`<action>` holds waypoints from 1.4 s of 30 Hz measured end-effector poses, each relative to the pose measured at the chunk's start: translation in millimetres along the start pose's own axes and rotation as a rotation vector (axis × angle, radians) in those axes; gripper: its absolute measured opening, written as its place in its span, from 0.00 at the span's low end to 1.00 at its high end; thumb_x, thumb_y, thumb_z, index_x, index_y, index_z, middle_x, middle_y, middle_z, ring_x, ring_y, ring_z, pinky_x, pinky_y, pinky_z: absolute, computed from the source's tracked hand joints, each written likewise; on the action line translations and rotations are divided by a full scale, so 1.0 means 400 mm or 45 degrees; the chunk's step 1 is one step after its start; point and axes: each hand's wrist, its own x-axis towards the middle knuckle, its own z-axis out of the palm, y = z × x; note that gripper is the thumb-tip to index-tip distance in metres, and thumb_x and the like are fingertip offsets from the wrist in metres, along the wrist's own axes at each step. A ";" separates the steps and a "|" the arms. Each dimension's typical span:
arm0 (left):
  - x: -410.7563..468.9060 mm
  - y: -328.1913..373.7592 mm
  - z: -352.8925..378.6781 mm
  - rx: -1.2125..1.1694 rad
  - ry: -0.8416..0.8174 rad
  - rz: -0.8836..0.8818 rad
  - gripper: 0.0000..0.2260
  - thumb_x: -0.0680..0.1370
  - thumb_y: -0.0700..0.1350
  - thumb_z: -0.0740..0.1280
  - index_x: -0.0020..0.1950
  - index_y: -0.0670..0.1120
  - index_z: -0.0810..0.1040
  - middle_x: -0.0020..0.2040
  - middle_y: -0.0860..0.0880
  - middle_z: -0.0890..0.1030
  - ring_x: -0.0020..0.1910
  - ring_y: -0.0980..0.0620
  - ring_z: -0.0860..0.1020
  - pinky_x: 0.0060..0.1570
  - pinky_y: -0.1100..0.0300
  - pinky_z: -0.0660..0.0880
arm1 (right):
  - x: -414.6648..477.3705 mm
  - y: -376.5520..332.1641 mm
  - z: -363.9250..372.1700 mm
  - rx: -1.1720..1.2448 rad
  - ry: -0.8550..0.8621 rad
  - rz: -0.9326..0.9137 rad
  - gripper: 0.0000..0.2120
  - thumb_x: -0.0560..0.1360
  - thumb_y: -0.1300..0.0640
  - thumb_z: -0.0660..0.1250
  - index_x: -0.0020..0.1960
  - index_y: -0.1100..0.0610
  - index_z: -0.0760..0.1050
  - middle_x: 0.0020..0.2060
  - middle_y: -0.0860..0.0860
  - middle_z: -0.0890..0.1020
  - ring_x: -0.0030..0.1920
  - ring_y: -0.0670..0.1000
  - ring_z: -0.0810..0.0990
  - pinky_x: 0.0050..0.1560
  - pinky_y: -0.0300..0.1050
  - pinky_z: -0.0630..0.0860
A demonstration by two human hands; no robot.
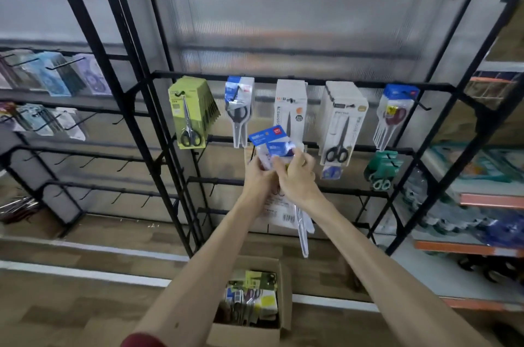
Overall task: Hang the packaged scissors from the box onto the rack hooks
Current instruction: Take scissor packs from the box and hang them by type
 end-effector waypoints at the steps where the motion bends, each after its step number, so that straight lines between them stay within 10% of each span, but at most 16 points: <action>1: 0.009 -0.004 -0.004 0.016 0.022 0.005 0.09 0.78 0.31 0.68 0.56 0.39 0.79 0.39 0.48 0.82 0.30 0.58 0.80 0.29 0.66 0.74 | 0.005 0.003 0.002 0.041 0.026 -0.032 0.33 0.81 0.44 0.61 0.75 0.63 0.55 0.72 0.58 0.59 0.74 0.57 0.59 0.71 0.43 0.63; 3: 0.019 -0.010 -0.019 0.038 0.061 -0.002 0.08 0.77 0.31 0.68 0.54 0.40 0.78 0.37 0.47 0.81 0.26 0.59 0.77 0.26 0.66 0.73 | 0.013 0.004 0.012 0.225 0.057 0.009 0.29 0.77 0.46 0.69 0.69 0.62 0.64 0.63 0.52 0.67 0.65 0.48 0.66 0.57 0.29 0.68; 6: 0.036 -0.012 -0.054 0.056 0.088 -0.033 0.10 0.77 0.33 0.70 0.57 0.39 0.78 0.39 0.49 0.83 0.29 0.57 0.80 0.28 0.66 0.74 | 0.040 0.003 0.035 0.499 0.056 0.076 0.12 0.73 0.48 0.75 0.49 0.54 0.81 0.44 0.45 0.83 0.49 0.47 0.84 0.46 0.38 0.77; 11: 0.080 -0.016 -0.139 0.117 0.056 -0.043 0.08 0.76 0.38 0.74 0.52 0.46 0.79 0.43 0.52 0.85 0.37 0.60 0.84 0.36 0.65 0.78 | 0.078 -0.028 0.071 0.289 0.029 0.159 0.18 0.71 0.40 0.75 0.49 0.55 0.83 0.38 0.46 0.83 0.36 0.39 0.79 0.32 0.33 0.72; 19: 0.163 -0.046 -0.267 0.135 -0.032 -0.051 0.10 0.75 0.37 0.75 0.53 0.46 0.79 0.46 0.52 0.85 0.42 0.56 0.85 0.40 0.61 0.80 | 0.121 -0.072 0.172 0.003 0.262 0.141 0.21 0.74 0.44 0.73 0.55 0.58 0.71 0.42 0.45 0.77 0.40 0.44 0.75 0.36 0.40 0.68; 27: 0.200 -0.049 -0.357 0.110 -0.088 -0.128 0.14 0.75 0.41 0.76 0.58 0.42 0.79 0.52 0.43 0.86 0.49 0.41 0.86 0.50 0.45 0.83 | 0.120 -0.059 0.184 0.753 0.313 0.223 0.02 0.78 0.59 0.70 0.50 0.55 0.80 0.48 0.52 0.86 0.46 0.50 0.84 0.44 0.45 0.81; 33: 0.214 -0.063 -0.402 0.082 -0.107 -0.162 0.13 0.76 0.41 0.75 0.59 0.40 0.80 0.51 0.43 0.87 0.49 0.41 0.86 0.52 0.45 0.83 | 0.107 -0.026 0.167 0.838 0.492 0.289 0.05 0.78 0.61 0.70 0.53 0.57 0.80 0.43 0.49 0.84 0.37 0.40 0.84 0.32 0.32 0.76; 42: 0.231 -0.046 -0.228 0.079 -0.380 -0.106 0.12 0.76 0.40 0.75 0.58 0.43 0.80 0.51 0.44 0.87 0.48 0.43 0.86 0.49 0.47 0.84 | 0.115 0.020 0.037 0.778 0.669 0.247 0.05 0.77 0.59 0.70 0.44 0.53 0.80 0.42 0.53 0.84 0.43 0.49 0.82 0.48 0.45 0.79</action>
